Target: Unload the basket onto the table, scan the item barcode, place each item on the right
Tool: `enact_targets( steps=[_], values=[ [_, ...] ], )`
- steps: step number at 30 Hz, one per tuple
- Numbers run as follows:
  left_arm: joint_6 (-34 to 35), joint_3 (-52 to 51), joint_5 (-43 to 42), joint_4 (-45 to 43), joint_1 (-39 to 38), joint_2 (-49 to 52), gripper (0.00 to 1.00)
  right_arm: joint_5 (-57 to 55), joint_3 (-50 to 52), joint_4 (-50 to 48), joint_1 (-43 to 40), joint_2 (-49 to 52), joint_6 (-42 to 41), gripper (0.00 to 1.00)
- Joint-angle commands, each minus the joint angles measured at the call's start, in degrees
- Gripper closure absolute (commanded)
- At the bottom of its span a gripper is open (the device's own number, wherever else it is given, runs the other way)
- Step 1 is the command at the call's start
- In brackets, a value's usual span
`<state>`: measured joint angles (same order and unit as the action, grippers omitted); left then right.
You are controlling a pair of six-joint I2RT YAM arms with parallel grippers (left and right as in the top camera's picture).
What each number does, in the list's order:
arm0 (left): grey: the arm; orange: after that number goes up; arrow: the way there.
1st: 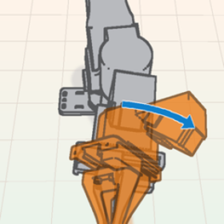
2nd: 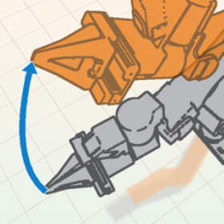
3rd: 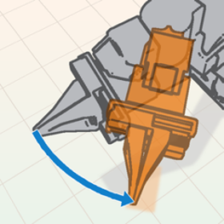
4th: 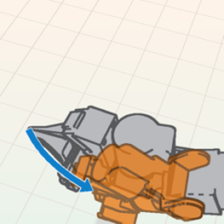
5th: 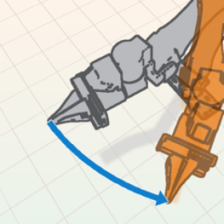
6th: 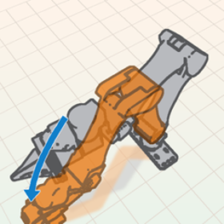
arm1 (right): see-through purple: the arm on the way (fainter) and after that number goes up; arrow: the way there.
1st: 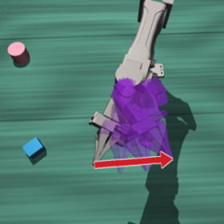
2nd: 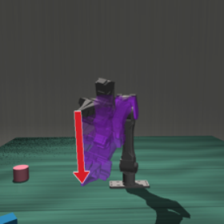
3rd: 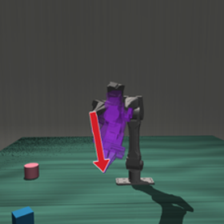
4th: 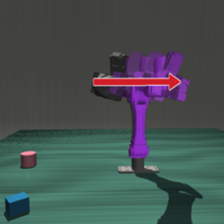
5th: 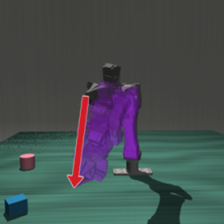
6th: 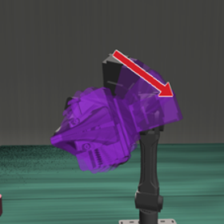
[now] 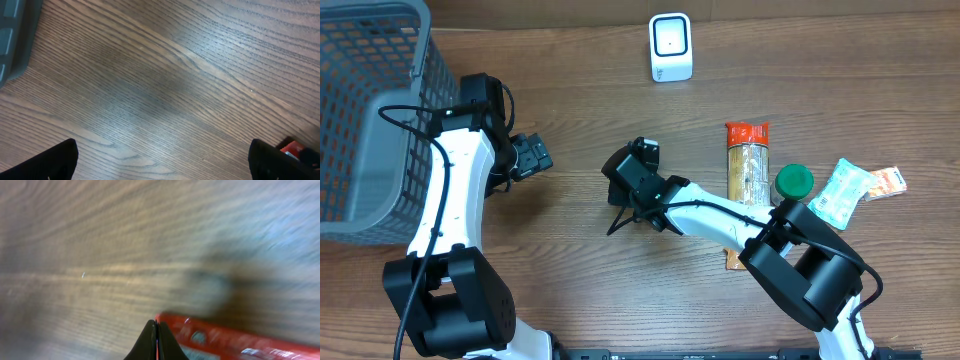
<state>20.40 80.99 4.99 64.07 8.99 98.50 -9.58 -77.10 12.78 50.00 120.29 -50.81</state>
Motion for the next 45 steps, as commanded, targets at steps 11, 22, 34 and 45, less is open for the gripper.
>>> enact_targets(
  steps=[11,22,34,45],
  values=[
    [-0.5,0.6,0.3,0.0,-0.4,-0.6,0.00,9.7,-3.5,13.7,-1.5,-6.6,8.3,0.96],
    [-0.5,0.6,0.3,0.0,-0.4,-0.6,0.00,9.7,-1.0,17.8,-1.2,-1.1,6.8,0.96],
    [-0.5,0.6,0.3,0.0,-0.4,-0.6,0.00,-2.6,-0.9,5.1,-1.6,3.1,6.9,0.96],
    [-0.5,0.6,0.3,0.0,-0.4,-0.6,0.00,15.5,-5.0,7.7,-8.1,-7.0,21.0,0.67]
  ],
)
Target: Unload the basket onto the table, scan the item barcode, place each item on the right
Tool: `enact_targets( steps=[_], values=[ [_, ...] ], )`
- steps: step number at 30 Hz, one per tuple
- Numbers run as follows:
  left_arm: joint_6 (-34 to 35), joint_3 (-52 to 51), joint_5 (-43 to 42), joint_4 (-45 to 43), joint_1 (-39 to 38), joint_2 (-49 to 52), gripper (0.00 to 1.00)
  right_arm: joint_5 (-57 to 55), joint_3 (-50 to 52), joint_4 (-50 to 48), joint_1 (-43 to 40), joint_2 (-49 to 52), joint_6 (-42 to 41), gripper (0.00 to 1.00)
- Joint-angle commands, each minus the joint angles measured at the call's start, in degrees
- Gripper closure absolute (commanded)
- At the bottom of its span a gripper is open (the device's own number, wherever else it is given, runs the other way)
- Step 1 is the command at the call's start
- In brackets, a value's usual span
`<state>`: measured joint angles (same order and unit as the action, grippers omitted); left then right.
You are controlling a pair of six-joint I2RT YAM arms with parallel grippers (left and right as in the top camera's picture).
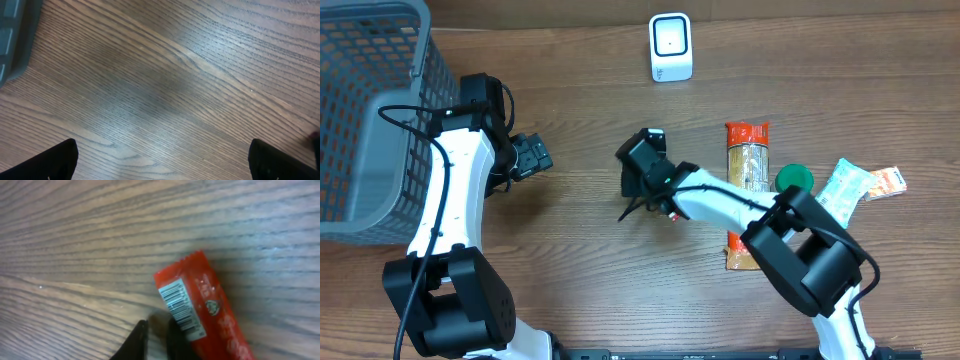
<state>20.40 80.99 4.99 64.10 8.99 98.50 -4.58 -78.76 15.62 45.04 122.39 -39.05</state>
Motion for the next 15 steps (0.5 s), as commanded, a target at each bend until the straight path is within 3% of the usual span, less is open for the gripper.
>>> enact_targets(
  steps=[1,4,11,15],
  values=[
    [-0.5,0.6,0.3,-0.1,-0.4,-0.6,0.00,11.8,-3.6,7.4,-4.2,-11.4,11.3,0.60],
    [-0.5,0.6,0.3,-0.1,-0.4,-0.6,0.00,12.6,-3.8,15.3,-7.5,-17.7,17.4,0.51],
    [-0.5,0.6,0.3,-0.1,-0.4,-0.6,0.00,12.6,-3.3,32.9,-12.9,-20.5,19.8,0.57],
    [-0.5,0.6,0.3,-0.1,-0.4,-0.6,0.00,12.6,-0.7,33.0,-11.2,-19.2,19.8,0.58]
  ],
)
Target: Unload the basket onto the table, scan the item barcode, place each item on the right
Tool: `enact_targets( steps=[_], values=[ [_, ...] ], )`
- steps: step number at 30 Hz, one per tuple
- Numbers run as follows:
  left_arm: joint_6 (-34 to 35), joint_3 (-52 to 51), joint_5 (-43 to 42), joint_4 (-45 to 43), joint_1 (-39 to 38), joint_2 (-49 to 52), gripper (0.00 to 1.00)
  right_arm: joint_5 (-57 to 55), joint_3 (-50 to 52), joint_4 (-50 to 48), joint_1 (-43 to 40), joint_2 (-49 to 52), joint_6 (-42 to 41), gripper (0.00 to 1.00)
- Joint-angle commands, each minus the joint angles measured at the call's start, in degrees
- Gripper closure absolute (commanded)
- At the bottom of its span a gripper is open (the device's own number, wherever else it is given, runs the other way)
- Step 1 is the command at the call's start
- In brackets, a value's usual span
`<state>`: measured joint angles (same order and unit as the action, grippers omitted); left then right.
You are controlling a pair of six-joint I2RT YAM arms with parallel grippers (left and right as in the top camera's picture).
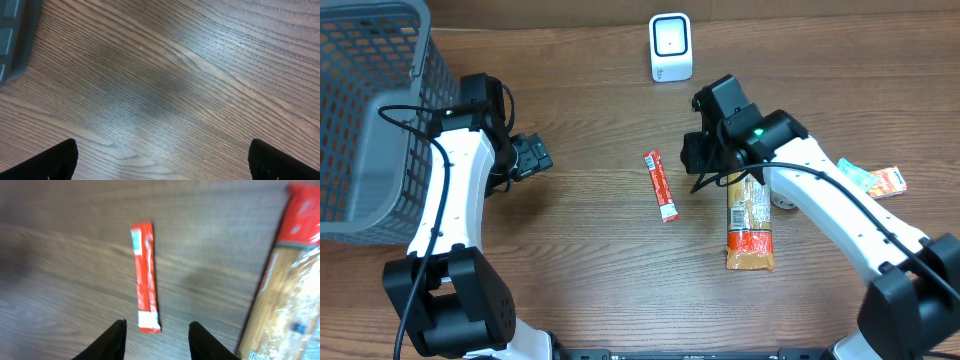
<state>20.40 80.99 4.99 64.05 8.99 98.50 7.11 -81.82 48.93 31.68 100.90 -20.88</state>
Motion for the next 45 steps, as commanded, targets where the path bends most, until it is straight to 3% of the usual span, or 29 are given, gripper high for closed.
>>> enact_targets(
  steps=[1,13,28,34,45],
  values=[
    [-0.5,0.6,0.3,0.0,-0.4,-0.6,0.00,0.9,2.9,-1.0,3.1,2.8,1.6,0.58],
    [-0.5,0.6,0.3,0.0,-0.4,-0.6,0.00,-2.8,3.5,-5.1,10.3,9.7,-0.8,0.57],
    [-0.5,0.6,0.3,0.0,-0.4,-0.6,0.00,-4.2,2.2,-4.3,10.0,11.4,-1.6,0.51],
    [-0.5,0.6,0.3,0.0,-0.4,-0.6,0.00,-10.1,2.3,-5.0,10.1,13.1,-1.6,0.53],
    [-0.5,0.6,0.3,0.0,-0.4,-0.6,0.00,-7.5,3.5,-5.9,10.6,15.1,-1.8,0.55]
  ],
)
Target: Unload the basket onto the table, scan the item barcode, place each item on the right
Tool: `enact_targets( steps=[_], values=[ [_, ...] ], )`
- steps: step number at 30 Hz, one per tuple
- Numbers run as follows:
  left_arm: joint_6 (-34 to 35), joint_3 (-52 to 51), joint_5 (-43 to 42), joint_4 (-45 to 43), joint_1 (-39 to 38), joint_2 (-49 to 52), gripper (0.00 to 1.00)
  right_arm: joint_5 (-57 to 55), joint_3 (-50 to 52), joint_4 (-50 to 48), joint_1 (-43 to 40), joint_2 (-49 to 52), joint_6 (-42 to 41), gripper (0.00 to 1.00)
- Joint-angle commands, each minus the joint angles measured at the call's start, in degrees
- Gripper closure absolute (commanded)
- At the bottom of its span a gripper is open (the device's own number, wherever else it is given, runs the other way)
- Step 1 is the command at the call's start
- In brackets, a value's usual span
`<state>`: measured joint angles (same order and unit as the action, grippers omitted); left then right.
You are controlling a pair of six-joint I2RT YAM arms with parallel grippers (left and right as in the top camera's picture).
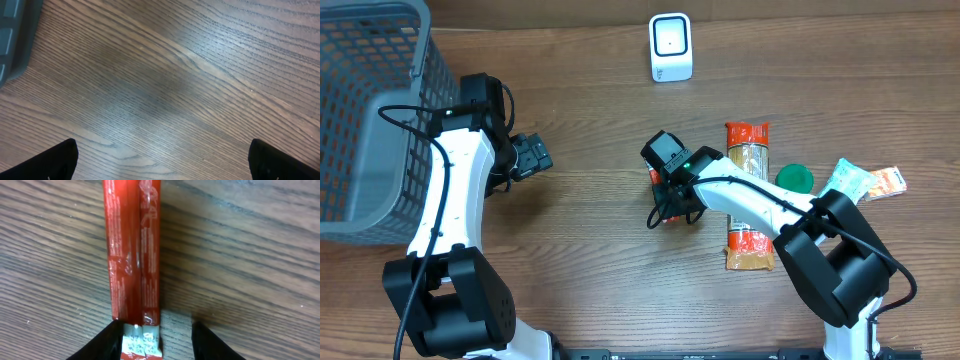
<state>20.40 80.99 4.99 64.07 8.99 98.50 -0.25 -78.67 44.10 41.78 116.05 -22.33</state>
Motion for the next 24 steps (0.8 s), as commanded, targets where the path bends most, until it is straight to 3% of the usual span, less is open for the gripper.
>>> enact_targets(
  steps=[1,9,16,19,24],
  values=[
    [-0.5,0.6,0.3,-0.1,-0.4,-0.6,0.00,-0.2,0.4,-1.4,0.8,0.0,-0.3,0.55],
    [-0.5,0.6,0.3,0.0,-0.4,-0.6,0.00,-2.7,2.2,-2.5,1.3,0.2,-0.4,0.61],
    [-0.5,0.6,0.3,0.0,-0.4,-0.6,0.00,-7.1,2.6,-4.5,2.7,2.8,-0.3,0.80],
    [-0.5,0.6,0.3,0.0,-0.4,-0.6,0.00,-7.5,2.3,-4.7,2.7,2.8,0.2,0.96],
    [-0.5,0.6,0.3,0.0,-0.4,-0.6,0.00,-12.9,-1.6,0.5,2.5,-2.3,0.3,0.96]
  ],
)
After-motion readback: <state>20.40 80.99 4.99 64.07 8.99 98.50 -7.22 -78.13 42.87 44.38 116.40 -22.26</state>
